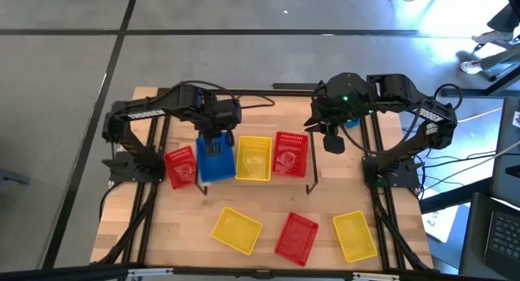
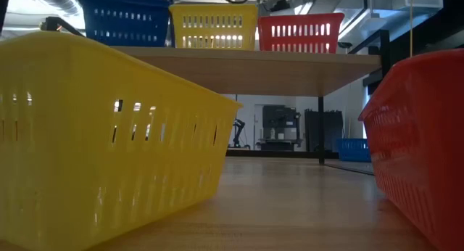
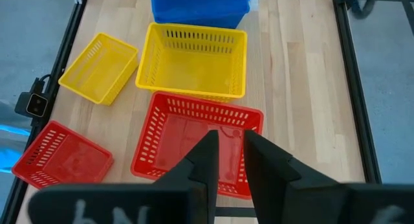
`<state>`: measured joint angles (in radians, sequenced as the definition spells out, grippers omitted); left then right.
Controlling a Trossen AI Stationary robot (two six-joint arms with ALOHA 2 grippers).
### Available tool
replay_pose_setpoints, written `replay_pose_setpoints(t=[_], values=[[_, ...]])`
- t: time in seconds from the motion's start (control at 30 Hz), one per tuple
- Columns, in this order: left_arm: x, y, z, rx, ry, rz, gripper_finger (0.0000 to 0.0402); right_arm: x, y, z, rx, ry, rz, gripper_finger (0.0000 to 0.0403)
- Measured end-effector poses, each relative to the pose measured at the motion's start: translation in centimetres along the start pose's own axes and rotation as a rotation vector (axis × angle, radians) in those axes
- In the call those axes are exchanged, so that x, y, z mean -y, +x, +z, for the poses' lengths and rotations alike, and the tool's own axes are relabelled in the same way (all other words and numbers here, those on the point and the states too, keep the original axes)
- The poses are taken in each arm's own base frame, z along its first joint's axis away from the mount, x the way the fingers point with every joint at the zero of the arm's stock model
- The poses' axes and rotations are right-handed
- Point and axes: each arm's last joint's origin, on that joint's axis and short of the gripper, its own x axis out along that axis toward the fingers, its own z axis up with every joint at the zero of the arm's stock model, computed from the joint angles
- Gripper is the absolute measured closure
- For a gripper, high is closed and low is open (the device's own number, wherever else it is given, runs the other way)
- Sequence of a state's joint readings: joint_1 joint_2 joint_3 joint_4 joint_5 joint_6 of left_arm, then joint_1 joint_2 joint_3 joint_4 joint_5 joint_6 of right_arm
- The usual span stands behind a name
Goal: Stack baskets on shelf by color
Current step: Stack the bottom blue bin on top of the blue bin on the shelf, then stack the bottom red bin on top of the red bin on the shelf
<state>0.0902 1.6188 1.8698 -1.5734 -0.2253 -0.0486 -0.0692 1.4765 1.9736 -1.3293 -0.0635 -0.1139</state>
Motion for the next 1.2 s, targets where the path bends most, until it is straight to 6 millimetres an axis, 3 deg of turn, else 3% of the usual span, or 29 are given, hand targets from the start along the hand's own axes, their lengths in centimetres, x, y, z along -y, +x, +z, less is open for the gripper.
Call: replay_pose_setpoints(t=[0.17, 0.3, 0.47, 0.6, 0.83, 1.0, 1.2], values=[[-0.1, -0.6, 0.1, 0.026, -0.005, -0.001, 0.0401, 0.0, 0.0, 0.0, 0.000, 0.000, 0.000, 0.0334], [0.1, -2.5, -0.2, 0.097, -0.027, -0.016, 0.0401, -0.1, 0.0, 0.0, -0.002, 0.002, 0.003, 0.0334], [1.8, -4.1, -0.3, 0.151, 0.031, -0.105, 0.0401, -1.3, 0.0, -0.2, -0.031, -0.022, 0.074, 0.0335], [3.7, -5.1, -1.0, 0.173, 0.103, -0.185, 0.0401, -3.2, 0.0, -0.3, -0.051, 0.011, 0.127, 0.0346], [5.9, -5.9, -1.7, 0.192, 0.146, -0.180, 0.0401, -8.0, 0.3, -0.4, -0.102, 0.128, 0.220, 0.0360], [6.4, -6.6, -2.4, 0.213, 0.169, -0.188, 0.0401, -11.2, 1.7, -0.5, -0.198, 0.242, 0.254, 0.0372], [6.5, -7.5, -3.3, 0.243, 0.187, -0.204, 0.0401, -15.0, 5.1, -1.4, -0.411, 0.376, 0.200, 0.0381]])
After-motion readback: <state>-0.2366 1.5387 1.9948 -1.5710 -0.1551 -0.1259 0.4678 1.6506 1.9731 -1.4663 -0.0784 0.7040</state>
